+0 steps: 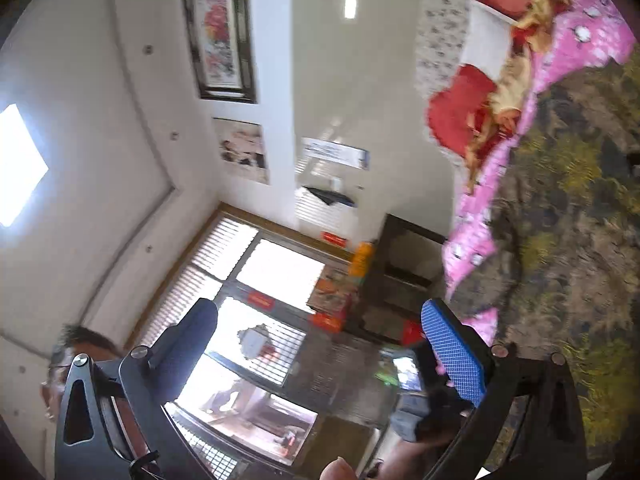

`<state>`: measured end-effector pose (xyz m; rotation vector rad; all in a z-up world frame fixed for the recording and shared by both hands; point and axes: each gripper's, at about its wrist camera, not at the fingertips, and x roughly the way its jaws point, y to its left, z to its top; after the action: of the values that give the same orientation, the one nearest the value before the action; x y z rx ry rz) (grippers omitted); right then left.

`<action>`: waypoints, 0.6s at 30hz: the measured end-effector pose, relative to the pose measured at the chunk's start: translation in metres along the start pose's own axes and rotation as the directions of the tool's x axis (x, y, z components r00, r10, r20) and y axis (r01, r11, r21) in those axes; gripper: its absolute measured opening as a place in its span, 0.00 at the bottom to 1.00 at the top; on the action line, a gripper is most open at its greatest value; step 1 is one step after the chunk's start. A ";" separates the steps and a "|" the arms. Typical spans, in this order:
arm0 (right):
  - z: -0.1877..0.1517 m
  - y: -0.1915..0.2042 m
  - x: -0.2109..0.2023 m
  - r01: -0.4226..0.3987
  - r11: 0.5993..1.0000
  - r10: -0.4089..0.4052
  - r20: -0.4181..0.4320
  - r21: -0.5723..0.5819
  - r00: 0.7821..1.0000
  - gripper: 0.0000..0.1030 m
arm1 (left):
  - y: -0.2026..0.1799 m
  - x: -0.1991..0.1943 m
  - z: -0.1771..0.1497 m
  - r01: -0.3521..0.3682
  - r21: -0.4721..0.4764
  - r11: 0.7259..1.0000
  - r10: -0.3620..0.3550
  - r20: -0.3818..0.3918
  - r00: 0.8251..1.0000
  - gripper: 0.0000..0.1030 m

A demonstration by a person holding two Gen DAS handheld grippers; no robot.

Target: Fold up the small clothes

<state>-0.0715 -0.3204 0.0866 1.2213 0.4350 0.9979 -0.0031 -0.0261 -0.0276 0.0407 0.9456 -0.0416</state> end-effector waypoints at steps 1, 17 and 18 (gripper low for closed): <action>-0.001 0.005 0.002 -0.017 1.000 0.017 -0.007 -0.016 1.000 1.00 | -0.002 -0.001 0.000 0.002 0.007 1.000 -0.002 0.004 1.000 1.00; 0.008 -0.001 0.013 0.433 0.881 -0.431 0.057 -0.188 0.901 1.00 | 0.009 -0.017 0.014 0.155 -0.017 0.988 -0.153 0.107 0.983 1.00; 0.006 -0.001 0.022 0.649 0.711 -0.647 0.109 -0.270 0.755 1.00 | 0.010 -0.017 0.016 0.182 -0.021 0.983 -0.178 0.114 0.977 1.00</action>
<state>-0.0547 -0.3059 0.0925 0.7047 0.6329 0.4166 -0.0001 -0.0162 -0.0042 -0.0757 0.8355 -0.1951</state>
